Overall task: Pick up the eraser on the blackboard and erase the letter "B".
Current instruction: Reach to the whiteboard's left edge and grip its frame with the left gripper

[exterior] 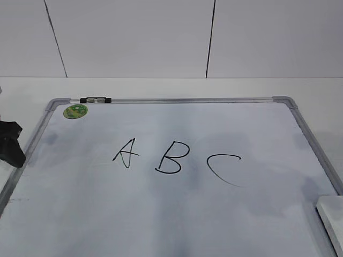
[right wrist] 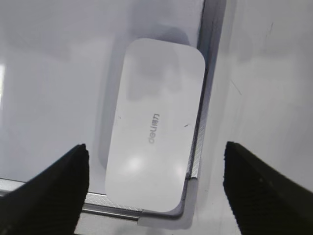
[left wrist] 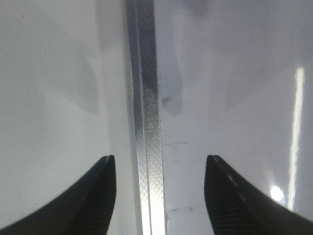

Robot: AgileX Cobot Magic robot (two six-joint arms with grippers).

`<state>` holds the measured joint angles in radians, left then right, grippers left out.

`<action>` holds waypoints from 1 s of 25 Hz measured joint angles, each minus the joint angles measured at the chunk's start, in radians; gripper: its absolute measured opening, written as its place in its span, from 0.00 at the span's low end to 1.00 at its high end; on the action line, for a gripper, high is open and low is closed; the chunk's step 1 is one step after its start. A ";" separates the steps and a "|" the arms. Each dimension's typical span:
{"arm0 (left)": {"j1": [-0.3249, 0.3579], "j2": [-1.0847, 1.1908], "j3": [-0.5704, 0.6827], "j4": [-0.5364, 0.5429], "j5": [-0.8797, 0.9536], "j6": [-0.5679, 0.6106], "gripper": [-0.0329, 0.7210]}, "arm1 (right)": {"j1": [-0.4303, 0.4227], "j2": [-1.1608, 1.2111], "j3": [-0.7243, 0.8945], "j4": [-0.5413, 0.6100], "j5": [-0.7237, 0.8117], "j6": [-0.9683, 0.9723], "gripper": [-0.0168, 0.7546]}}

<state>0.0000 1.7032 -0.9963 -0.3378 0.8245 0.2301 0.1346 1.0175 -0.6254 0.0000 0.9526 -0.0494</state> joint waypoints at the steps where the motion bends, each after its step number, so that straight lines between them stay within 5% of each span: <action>1: 0.002 0.000 0.000 0.000 0.000 0.002 0.62 | 0.000 0.000 0.002 0.000 -0.005 -0.002 0.89; 25: 0.002 0.087 -0.007 0.000 -0.033 0.014 0.62 | 0.000 0.031 0.057 0.035 -0.079 0.025 0.89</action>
<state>0.0015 1.7906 -1.0037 -0.3383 0.7919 0.2441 0.1346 1.0485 -0.5688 0.0349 0.8735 -0.0249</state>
